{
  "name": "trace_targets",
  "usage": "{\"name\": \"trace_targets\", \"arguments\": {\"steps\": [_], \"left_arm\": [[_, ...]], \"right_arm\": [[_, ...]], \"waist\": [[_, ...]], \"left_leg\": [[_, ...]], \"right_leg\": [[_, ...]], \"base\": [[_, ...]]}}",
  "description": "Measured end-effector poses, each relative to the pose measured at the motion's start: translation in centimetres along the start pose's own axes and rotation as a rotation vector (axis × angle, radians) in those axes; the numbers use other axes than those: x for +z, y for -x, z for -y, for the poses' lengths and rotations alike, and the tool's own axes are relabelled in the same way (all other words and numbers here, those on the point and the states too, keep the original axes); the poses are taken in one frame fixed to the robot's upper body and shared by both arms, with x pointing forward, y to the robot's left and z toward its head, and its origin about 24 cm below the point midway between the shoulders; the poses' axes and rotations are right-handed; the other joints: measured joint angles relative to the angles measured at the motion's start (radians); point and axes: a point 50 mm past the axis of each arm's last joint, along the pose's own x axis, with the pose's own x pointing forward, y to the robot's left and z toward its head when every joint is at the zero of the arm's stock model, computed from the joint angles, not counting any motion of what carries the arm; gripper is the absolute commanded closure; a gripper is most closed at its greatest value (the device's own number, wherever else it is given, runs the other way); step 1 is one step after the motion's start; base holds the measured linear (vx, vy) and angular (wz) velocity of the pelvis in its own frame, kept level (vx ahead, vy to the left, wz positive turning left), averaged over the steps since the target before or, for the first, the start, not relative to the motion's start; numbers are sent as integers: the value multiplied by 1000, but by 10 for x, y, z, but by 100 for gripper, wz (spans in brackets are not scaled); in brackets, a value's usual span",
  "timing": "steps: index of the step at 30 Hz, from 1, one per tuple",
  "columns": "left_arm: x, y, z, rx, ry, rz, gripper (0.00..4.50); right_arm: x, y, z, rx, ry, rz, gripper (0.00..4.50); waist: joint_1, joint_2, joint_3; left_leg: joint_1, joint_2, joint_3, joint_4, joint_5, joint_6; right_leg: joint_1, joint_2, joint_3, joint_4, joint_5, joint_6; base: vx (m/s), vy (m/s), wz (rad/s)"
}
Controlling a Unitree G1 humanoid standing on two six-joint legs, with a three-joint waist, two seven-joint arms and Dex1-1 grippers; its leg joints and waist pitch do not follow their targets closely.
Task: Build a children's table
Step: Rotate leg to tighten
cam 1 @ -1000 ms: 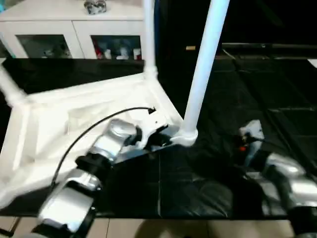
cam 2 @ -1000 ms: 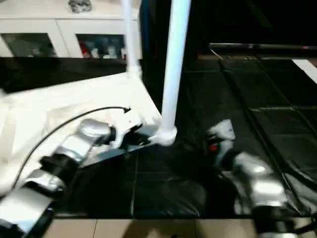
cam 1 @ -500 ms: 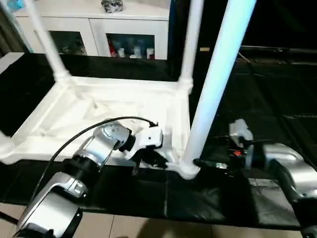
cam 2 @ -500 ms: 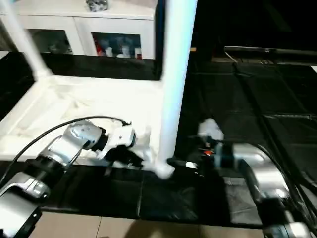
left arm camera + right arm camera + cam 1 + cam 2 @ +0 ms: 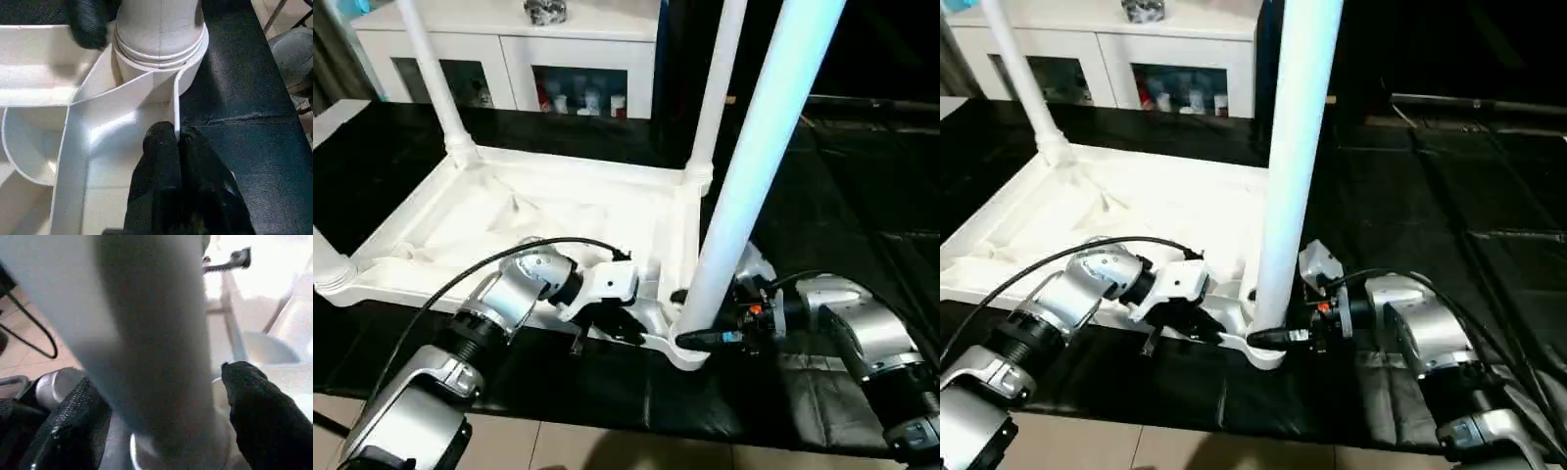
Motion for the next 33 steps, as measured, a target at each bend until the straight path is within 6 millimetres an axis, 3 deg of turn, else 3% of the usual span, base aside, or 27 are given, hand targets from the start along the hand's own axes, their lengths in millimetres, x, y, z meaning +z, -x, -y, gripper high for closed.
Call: {"name": "trace_targets", "arguments": {"steps": [10,26,29,33], "left_arm": [[-1,0,1,-6,0,-5,450],[0,0,-1,6,3,4,450],[0,-10,-4,22,69,32,450],[-2,-12,-8,51,115,29,450]], "right_arm": [[2,-1,2,31,4,-11,212],[4,0,2,32,26,-21,228],[-10,1,-9,-58,14,51,230],[-14,0,-9,-152,9,98,236]], "waist": [[-1,-2,-1],[-1,-1,-1],[9,16,-9],[4,25,-13]], "left_leg": [[0,0,0,1,0,-1],[0,0,-1,2,0,-1],[2,0,0,2,-2,-4],[4,-1,-1,2,-2,-4]], "right_leg": [[0,0,1,3,-2,1],[1,0,1,4,-2,1],[4,0,4,3,-4,4],[8,-1,7,3,-7,10]], "base": [[0,0,0],[0,0,0],[0,0,0],[0,0,0]]}}
